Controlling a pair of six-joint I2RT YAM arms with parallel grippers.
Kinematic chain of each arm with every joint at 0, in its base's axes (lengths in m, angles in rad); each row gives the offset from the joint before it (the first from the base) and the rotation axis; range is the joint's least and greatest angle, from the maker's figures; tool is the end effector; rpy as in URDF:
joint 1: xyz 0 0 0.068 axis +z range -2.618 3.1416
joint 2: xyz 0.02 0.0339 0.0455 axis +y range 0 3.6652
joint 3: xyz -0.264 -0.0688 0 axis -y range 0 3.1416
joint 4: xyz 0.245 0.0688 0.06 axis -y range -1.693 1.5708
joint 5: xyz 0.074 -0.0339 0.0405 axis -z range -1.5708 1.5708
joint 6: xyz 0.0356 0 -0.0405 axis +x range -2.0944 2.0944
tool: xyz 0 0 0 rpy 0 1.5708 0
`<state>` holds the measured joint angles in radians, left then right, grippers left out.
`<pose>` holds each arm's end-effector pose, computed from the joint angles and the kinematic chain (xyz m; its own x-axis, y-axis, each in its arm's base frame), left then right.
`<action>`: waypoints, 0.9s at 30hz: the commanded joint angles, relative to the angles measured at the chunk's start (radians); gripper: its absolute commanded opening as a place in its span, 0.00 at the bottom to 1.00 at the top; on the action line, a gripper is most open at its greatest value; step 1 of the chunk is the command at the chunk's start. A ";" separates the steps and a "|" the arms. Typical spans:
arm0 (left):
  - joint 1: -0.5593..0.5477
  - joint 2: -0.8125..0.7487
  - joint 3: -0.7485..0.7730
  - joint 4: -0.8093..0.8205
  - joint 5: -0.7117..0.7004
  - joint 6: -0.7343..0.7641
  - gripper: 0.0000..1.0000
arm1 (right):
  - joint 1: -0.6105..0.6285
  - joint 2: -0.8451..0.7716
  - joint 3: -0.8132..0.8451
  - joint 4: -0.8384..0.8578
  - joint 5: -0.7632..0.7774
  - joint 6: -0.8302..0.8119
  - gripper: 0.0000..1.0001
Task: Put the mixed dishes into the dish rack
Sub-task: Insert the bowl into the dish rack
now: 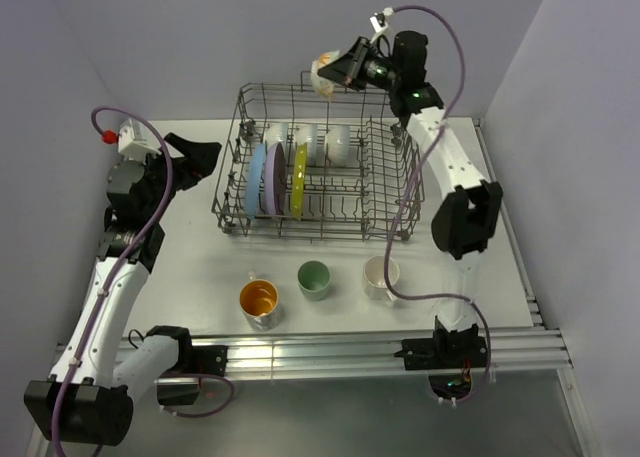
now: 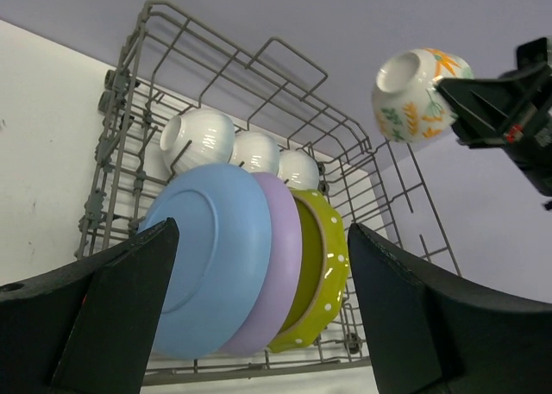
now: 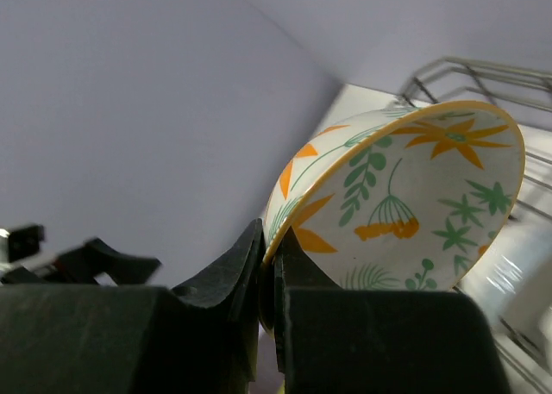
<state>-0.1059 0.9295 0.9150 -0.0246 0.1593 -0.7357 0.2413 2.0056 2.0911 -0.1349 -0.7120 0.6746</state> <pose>0.2152 -0.0286 0.3772 -0.2046 -0.6446 -0.7366 0.1681 0.7182 -0.6752 0.4518 0.1351 0.4287 -0.5462 0.3525 -0.7599 -0.6062 0.4597 0.6490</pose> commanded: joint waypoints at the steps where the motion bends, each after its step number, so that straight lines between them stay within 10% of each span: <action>1: 0.003 0.006 0.021 0.071 -0.043 0.006 0.87 | 0.041 0.093 0.171 0.326 -0.070 0.299 0.00; 12: 0.005 0.087 0.031 0.120 -0.083 -0.025 0.87 | 0.161 0.387 0.365 0.515 0.100 0.476 0.00; 27: 0.024 0.181 0.045 0.140 -0.026 0.045 0.88 | 0.259 0.484 0.347 0.349 0.250 0.511 0.00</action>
<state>-0.0959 1.0935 0.9169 0.0578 0.0906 -0.7322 0.4736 2.4962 2.4100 0.2100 -0.5037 1.1843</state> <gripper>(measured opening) 0.880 0.105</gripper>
